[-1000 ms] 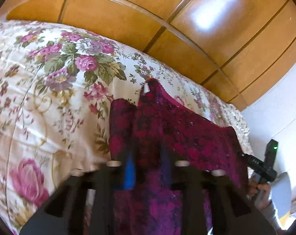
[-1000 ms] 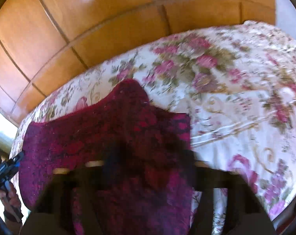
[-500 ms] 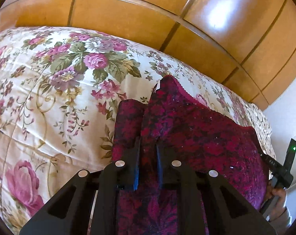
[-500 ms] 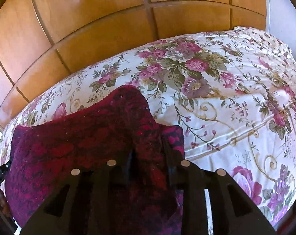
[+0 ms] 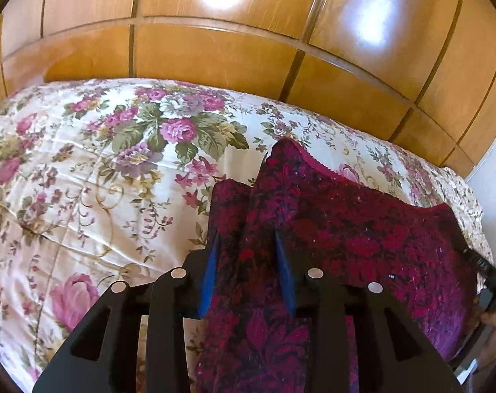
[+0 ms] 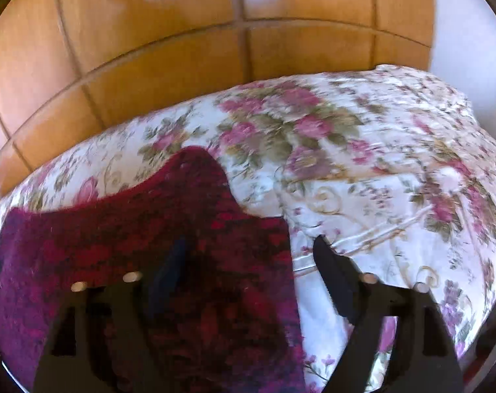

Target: Fold small clothes

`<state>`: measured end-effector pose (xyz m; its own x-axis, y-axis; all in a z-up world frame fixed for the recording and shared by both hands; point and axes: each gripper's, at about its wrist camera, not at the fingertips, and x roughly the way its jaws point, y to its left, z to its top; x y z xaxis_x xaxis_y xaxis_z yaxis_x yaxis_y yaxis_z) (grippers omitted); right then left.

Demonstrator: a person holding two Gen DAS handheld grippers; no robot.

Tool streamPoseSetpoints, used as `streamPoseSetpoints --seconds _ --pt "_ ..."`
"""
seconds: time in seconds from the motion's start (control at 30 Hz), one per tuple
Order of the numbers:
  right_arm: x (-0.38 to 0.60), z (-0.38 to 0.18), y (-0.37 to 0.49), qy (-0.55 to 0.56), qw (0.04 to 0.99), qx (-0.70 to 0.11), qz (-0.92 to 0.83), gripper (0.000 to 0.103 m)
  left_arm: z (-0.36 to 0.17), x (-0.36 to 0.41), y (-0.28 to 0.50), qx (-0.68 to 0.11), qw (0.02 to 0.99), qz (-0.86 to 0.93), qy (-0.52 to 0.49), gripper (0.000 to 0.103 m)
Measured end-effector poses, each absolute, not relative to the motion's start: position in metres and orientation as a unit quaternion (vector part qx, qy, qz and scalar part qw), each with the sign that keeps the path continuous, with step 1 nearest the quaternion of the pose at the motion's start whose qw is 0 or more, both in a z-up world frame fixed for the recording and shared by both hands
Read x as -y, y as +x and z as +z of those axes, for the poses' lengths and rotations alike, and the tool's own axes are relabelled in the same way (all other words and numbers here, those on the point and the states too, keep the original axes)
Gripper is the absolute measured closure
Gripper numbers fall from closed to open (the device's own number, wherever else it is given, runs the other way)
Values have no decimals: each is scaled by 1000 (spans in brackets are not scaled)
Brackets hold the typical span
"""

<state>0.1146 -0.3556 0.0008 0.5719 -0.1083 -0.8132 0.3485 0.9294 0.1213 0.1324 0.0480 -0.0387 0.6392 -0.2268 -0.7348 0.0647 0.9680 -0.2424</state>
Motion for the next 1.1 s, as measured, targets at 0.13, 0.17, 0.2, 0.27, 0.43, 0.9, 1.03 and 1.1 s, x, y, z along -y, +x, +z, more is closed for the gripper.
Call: streamPoseSetpoints --seconds 0.13,0.17,0.2,0.27,0.43,0.9,1.03,1.1 --pt "342 27 110 95 892 -419 -141 24 -36 -49 126 -412 904 -79 -89 71" --pt "335 35 109 84 898 -410 -138 24 -35 -49 125 -411 904 -78 -88 71" --pt "327 43 109 72 904 -401 -131 24 -35 -50 124 -410 905 -77 -88 71" --pt "314 51 112 61 910 -396 -108 24 -33 -51 121 -409 905 -76 -90 71" --pt "271 49 120 44 908 -415 -40 24 -31 -53 116 -407 906 -75 -90 71" --pt "247 -8 118 65 885 -460 3 13 -34 -78 143 -439 883 -116 -121 48" --pt "251 -10 121 73 884 -461 12 9 -38 -80 170 -457 865 -152 -142 55" --pt "252 -11 122 76 885 -459 14 8 -43 -78 180 -471 851 -170 -159 73"
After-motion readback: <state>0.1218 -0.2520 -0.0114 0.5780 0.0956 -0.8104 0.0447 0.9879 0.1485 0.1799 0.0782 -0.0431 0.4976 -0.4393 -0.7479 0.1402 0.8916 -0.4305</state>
